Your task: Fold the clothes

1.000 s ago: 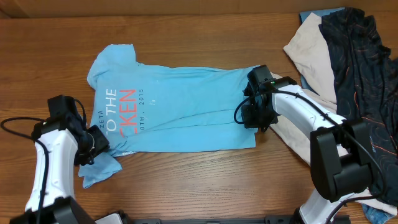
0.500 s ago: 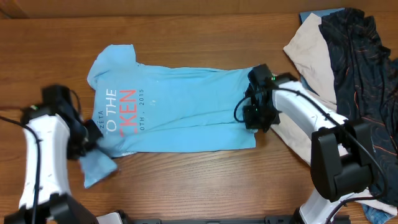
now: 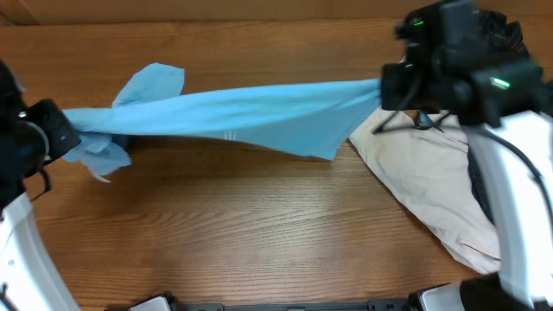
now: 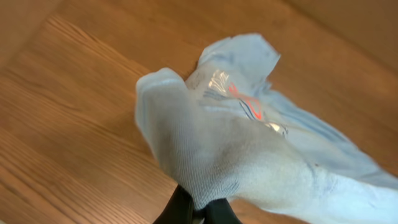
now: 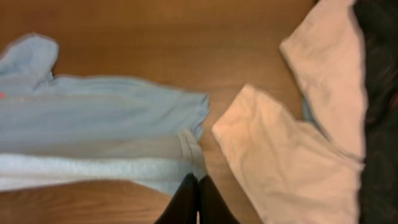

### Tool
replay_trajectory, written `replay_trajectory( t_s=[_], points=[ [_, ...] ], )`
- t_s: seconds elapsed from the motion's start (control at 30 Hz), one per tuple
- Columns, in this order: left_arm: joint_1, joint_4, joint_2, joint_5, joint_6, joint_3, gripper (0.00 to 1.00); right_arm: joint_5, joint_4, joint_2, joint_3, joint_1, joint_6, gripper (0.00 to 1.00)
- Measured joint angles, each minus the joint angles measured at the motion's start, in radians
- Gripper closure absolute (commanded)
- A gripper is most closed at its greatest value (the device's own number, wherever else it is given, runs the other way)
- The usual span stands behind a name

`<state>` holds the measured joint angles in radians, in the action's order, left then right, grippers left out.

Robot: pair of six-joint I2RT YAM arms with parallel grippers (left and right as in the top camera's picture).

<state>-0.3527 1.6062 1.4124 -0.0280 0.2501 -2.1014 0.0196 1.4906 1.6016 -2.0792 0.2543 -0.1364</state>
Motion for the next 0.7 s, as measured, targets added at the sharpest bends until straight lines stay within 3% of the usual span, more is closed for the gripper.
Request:
replay_trajectory(
  t_s=[0.3,0.53,0.7],
  points=[
    [0.0,0.083,-0.039,-0.033,0.005,-0.3,0.96,0.048,0.119,-0.066,-0.444,0.0,0.003,0.96],
    [0.0,0.084,-0.114,-0.036,0.005,-0.328,0.96,0.055,0.114,-0.105,-0.519,0.0,0.003,0.96],
    [0.0,0.084,-0.059,-0.008,0.004,-0.34,0.96,0.055,0.123,0.011,-0.527,0.0,0.006,0.96]
  ],
)
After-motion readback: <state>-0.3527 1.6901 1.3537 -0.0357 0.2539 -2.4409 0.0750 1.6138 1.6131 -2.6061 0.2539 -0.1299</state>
